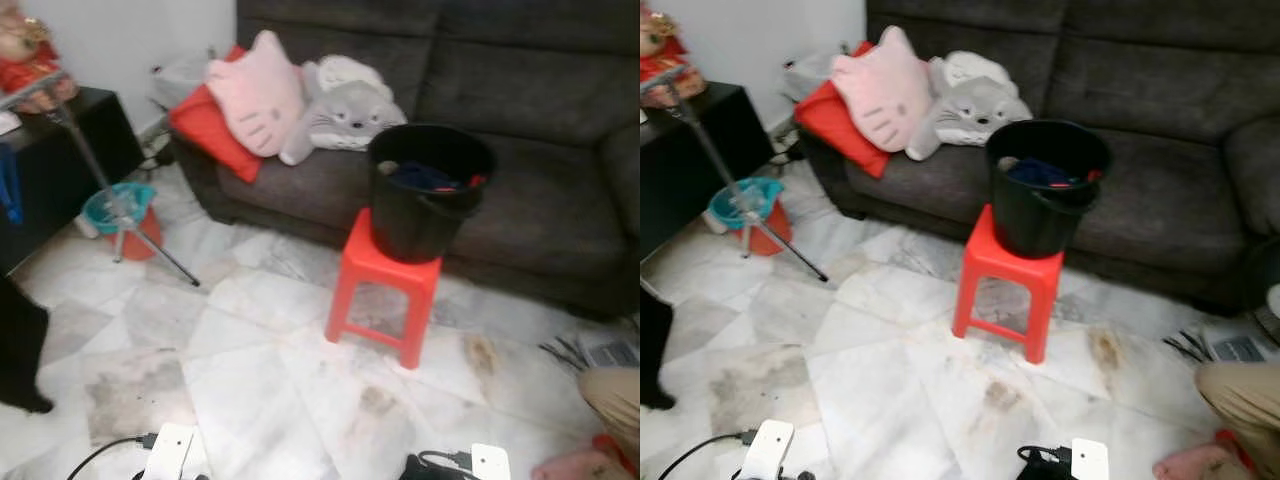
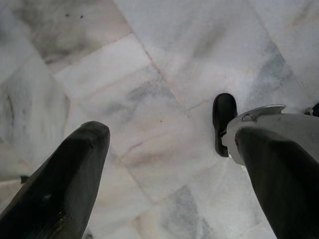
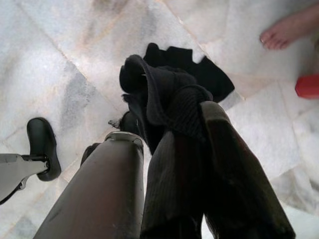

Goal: Hang hanger

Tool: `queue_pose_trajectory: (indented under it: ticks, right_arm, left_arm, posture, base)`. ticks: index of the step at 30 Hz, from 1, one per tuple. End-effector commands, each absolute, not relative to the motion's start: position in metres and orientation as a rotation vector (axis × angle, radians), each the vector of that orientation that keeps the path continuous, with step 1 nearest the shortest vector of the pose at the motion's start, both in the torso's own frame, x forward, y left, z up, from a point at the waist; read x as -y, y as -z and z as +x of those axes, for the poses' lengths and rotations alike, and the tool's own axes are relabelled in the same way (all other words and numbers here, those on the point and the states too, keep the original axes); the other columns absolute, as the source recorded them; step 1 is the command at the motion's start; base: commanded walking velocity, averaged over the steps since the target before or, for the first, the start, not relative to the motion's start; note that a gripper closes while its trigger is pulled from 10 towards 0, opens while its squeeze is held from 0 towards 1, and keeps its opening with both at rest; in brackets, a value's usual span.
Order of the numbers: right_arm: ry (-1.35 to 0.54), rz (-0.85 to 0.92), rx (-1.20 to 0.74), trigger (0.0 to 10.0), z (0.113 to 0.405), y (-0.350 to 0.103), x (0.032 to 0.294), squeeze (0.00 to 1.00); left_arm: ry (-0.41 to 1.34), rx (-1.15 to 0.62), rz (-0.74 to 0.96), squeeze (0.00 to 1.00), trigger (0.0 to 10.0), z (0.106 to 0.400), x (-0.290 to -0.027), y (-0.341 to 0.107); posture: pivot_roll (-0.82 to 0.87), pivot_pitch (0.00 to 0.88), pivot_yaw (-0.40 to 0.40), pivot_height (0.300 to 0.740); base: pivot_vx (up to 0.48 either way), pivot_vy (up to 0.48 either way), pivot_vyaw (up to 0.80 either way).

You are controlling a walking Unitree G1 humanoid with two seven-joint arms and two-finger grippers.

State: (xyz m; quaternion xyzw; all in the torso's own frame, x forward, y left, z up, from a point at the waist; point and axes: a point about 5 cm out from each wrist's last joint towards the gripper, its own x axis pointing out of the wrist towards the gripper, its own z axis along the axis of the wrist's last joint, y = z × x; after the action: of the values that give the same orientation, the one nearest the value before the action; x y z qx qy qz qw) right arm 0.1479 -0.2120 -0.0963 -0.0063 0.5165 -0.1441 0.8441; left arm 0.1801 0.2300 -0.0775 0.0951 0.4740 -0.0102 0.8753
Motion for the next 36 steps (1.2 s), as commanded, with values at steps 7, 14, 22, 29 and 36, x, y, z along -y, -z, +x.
queue_pose_trajectory:
  ticks: [7, 14, 22, 29, 36]
  right_arm:
    - [0.299, -0.026, -1.084, 10.0, 0.1488, 0.0958, 0.2122, 0.0]
    - [0.309, -0.031, -1.081, 10.0, 0.1487, 0.0956, 0.2132, 0.0]
    - [0.319, -0.032, -1.079, 10.0, 0.1487, 0.0955, 0.2131, 0.0]
    - [0.326, -0.035, -1.077, 10.0, 0.1491, 0.0953, 0.2129, 0.0]
    - [0.328, -0.037, -1.075, 10.0, 0.149, 0.0952, 0.2134, 0.0]
  left_arm:
    - [0.027, -1.013, 0.217, 0.0, 10.0, 0.177, -0.2321, 0.0788]
    - [0.027, -1.012, 0.216, 0.0, 10.0, 0.1771, -0.2317, 0.0788]
    - [0.024, -1.013, 0.215, 0.0, 10.0, 0.177, -0.2322, 0.0787]
    - [0.024, -1.013, 0.215, 0.0, 10.0, 0.1773, -0.2326, 0.0785]
    - [0.023, -1.013, 0.215, 0.0, 10.0, 0.1773, -0.2324, 0.0786]
  posture:
    - [0.02, 0.0, 0.02, 0.732]
    - [0.03, 0.0, 0.016, 0.732]
    - [0.03, 0.0, 0.016, 0.732]
    - [0.03, 0.0, 0.015, 0.732]
    - [0.03, 0.0, 0.014, 0.732]
  base:
    - [0.0, 0.0, 0.8]
    - [0.0, 0.0, 0.8]
    - [0.0, 0.0, 0.8]
    - [0.0, 0.0, 0.8]
    - [0.0, 0.0, 0.8]
